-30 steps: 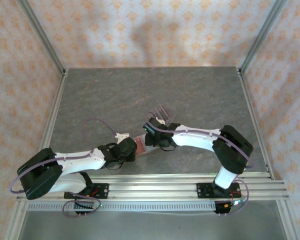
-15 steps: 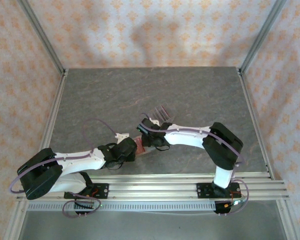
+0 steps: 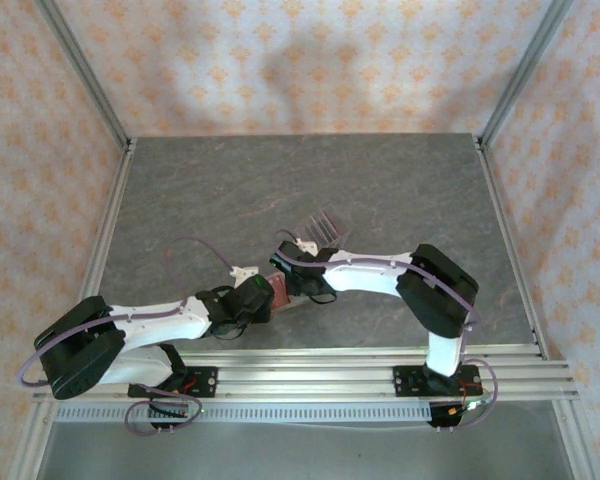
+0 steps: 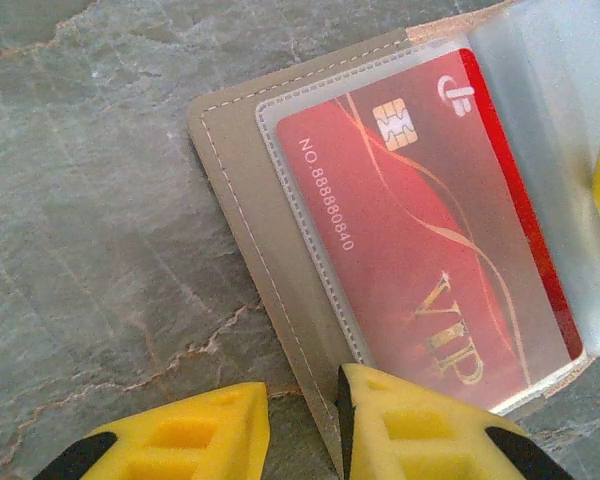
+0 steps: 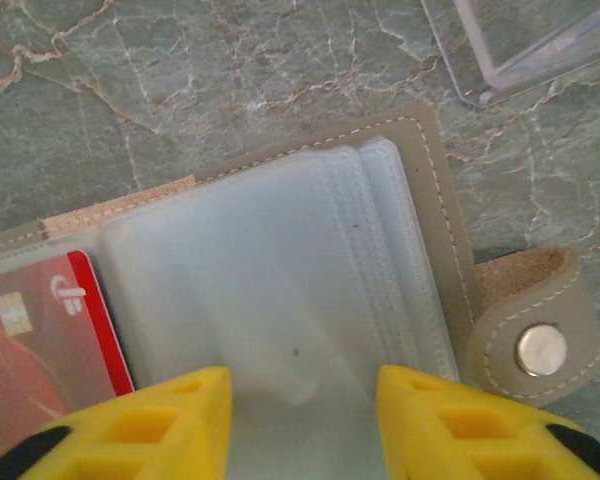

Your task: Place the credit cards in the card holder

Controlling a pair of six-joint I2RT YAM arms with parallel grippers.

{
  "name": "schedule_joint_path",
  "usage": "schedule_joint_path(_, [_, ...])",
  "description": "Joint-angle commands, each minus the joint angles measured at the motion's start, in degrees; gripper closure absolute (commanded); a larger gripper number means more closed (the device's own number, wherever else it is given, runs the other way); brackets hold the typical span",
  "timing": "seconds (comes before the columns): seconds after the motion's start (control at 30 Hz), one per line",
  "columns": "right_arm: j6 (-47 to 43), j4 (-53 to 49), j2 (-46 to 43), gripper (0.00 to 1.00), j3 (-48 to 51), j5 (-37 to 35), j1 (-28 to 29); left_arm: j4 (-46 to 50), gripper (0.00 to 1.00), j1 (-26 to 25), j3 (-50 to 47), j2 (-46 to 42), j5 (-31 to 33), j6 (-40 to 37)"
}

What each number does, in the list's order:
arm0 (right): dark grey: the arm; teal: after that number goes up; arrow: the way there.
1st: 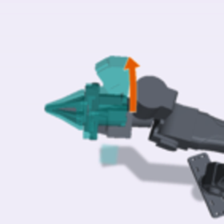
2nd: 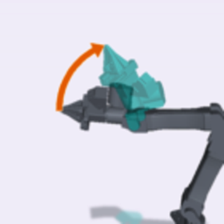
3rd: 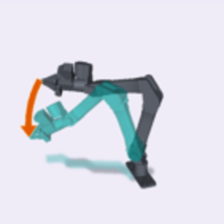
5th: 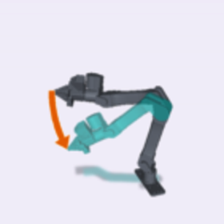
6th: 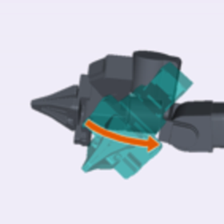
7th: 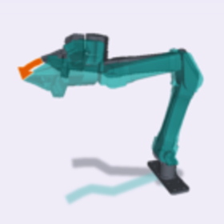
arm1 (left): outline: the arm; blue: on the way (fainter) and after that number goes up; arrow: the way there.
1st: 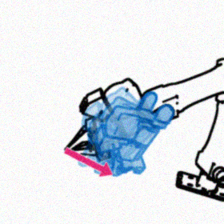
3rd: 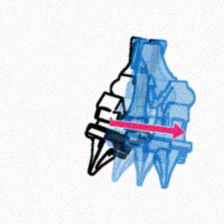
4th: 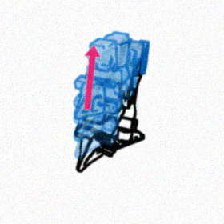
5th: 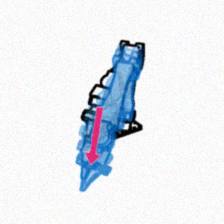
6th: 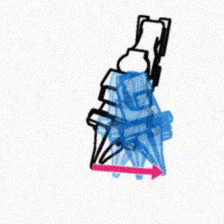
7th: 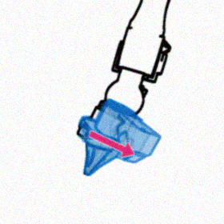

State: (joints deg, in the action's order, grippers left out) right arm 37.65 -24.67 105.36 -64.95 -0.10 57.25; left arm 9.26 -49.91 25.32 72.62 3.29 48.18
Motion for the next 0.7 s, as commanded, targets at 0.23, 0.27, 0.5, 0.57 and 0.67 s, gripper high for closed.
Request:
schedule_joint_path(0.23, [1.6, 0.1, -0.4, 0.86, 1.1, -0.8, 0.9, -3.2, 0.73, -0.8, -1.8, 3.0, -2.3, 1.1])
schedule_joint_path(0.27, [1.5, 0.7, -1.4, 0.89, 1.3, -0.6, 0.9, -3.4, 0.73, -0.7, -1.9, 3.2, -2.3, 1.1])
schedule_joint_path(0.5, [1.1, 4.1, -4.4, 1.00, 1.6, 2.7, 0.9, -4.1, 0.73, -0.7, -1.6, 4.0, -2.8, 1.3])
schedule_joint_path(0.57, [1.2, 5.1, -4.6, 1.00, 1.8, 3.7, 0.9, -4.0, 0.73, -0.7, -1.6, 3.9, -2.8, 1.3])
schedule_joint_path(0.67, [1.3, 7.6, -5.2, 1.00, 2.5, 5.9, 0.9, -3.6, 0.73, -0.7, -1.7, 3.4, -2.7, 1.2])
